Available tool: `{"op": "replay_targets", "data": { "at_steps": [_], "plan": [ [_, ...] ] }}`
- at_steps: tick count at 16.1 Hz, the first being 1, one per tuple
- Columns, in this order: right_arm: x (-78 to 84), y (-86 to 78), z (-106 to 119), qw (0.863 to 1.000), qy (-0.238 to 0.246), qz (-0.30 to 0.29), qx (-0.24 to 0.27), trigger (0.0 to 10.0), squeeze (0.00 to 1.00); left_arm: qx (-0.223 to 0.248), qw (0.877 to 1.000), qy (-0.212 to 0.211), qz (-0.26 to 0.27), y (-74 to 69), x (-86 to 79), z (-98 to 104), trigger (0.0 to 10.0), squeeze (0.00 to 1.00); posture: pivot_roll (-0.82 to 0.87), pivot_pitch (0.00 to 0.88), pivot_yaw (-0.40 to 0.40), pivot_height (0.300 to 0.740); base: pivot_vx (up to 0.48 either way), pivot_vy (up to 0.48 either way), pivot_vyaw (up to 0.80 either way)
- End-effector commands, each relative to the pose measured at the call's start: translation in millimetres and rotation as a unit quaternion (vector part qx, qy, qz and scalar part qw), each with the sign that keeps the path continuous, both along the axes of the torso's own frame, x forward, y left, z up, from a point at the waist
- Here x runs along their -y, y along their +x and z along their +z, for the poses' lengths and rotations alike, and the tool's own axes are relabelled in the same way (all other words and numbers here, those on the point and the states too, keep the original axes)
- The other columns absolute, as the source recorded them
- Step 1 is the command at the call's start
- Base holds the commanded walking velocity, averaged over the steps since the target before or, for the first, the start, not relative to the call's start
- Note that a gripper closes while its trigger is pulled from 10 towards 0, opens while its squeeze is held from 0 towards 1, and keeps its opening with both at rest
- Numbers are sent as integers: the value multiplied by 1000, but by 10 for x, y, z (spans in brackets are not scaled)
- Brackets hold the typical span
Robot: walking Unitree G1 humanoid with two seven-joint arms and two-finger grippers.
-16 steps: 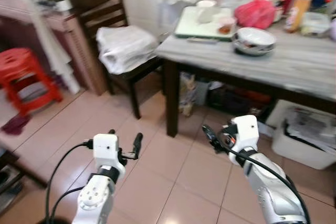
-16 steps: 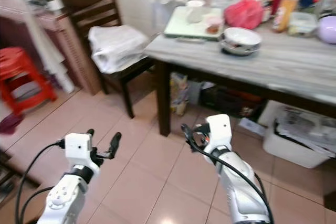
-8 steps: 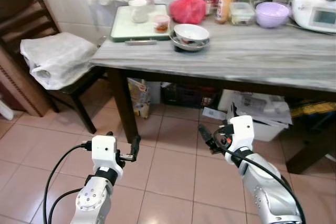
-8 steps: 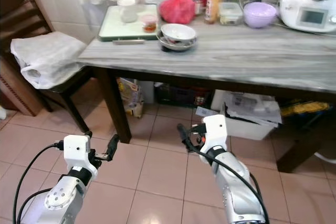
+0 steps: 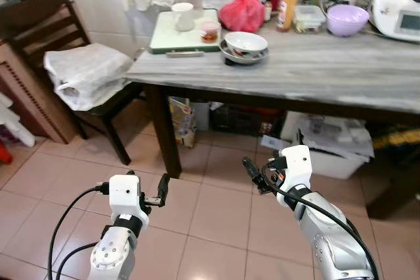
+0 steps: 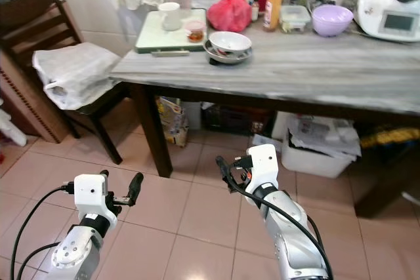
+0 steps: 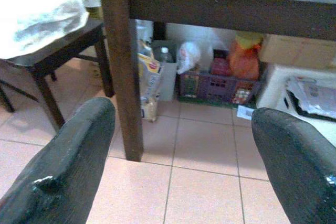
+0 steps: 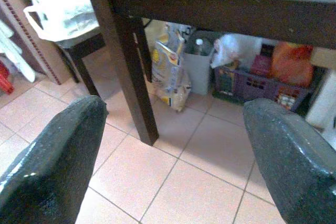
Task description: Setting the table
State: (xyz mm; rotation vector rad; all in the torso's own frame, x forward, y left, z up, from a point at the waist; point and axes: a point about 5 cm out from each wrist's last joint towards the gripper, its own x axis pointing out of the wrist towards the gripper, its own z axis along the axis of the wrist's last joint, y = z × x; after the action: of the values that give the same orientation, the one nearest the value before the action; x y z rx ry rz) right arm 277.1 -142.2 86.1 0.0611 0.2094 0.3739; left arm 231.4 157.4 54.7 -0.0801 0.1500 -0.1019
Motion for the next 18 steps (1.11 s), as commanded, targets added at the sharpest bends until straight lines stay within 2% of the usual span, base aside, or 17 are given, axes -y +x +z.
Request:
{"op": "replay_targets", "data": {
  "at_steps": [1, 3, 10, 16, 18],
  "plan": [
    [-7, 10, 37, 1000, 1, 0, 6, 10000, 0, 7, 1000, 9, 3, 15, -23, 38, 10000, 0, -58, 64, 42, 740, 0, 0, -788],
    [-7, 11, 37, 1000, 2, -1, 6, 10000, 0, 5, 1000, 10, 4, 16, -24, 37, 10000, 0, -58, 64, 42, 740, 0, 0, -631],
    [-6, 10, 41, 1000, 1, -1, 9, 10000, 0, 3, 1000, 12, 4, 20, -19, 29, 10000, 0, -62, 66, 43, 740, 0, 0, 0],
    [7, 20, 39, 1000, 0, -8, 8, 10000, 0, -5, 1000, 14, 4, 53, -16, 2, 10000, 0, -70, 60, 49, 740, 0, -356, 0],
    [6, 22, 38, 1000, 1, -10, 7, 10000, 0, -5, 1000, 14, 3, 60, -14, 0, 10000, 0, -73, 60, 49, 740, 0, -368, -453]
  ]
}}
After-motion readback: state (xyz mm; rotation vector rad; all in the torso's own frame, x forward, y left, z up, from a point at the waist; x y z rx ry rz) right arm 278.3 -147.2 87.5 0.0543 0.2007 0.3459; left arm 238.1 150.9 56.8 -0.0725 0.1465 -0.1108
